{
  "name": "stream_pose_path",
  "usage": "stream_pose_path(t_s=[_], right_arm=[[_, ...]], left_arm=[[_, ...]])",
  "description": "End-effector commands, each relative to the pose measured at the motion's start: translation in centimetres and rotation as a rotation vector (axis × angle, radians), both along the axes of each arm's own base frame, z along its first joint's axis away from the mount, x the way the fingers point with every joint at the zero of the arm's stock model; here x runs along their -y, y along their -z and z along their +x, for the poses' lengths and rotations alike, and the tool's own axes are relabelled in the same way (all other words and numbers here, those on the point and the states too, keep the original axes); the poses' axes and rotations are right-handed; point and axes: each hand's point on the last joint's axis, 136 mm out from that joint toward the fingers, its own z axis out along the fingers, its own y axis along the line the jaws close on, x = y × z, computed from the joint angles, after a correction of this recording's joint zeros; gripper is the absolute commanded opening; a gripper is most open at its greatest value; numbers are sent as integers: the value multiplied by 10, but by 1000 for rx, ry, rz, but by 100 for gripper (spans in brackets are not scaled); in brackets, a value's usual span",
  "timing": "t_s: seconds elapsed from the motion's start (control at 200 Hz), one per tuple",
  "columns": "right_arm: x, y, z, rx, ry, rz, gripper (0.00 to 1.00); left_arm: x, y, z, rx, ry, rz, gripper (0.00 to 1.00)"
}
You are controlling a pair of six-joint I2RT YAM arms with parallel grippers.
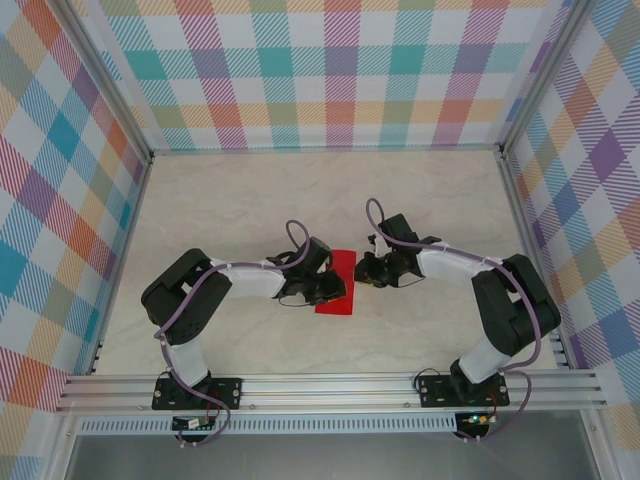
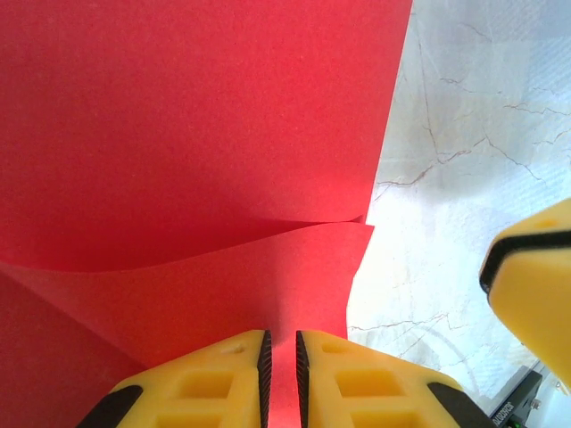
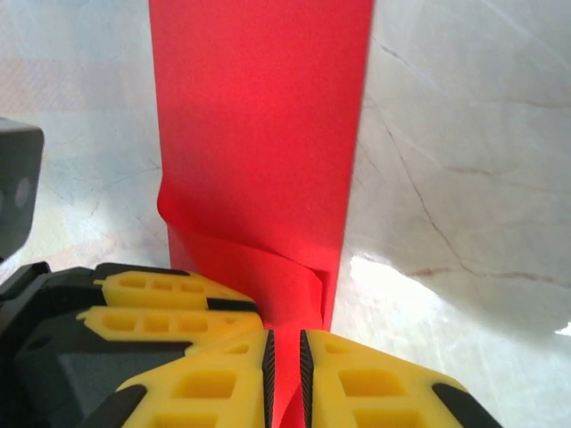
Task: Fold a paper plane with a square sheet of paper (pick it up from the middle)
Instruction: Fold the triangle a second time at the center of the table.
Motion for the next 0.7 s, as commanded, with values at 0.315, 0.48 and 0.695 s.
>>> stream_pose_path(t_s=[0.315, 0.48, 0.695], right_arm=[[-9, 13, -12, -70, -14, 25, 11], [-19, 17, -5, -77, -28, 32, 9], [-28, 20, 1, -83, -41, 51, 8]], left_arm=[[-6, 6, -1, -2, -1, 7, 18], [-7, 7, -2, -3, 0, 15, 17], [-8, 8, -2, -8, 2, 24, 17]])
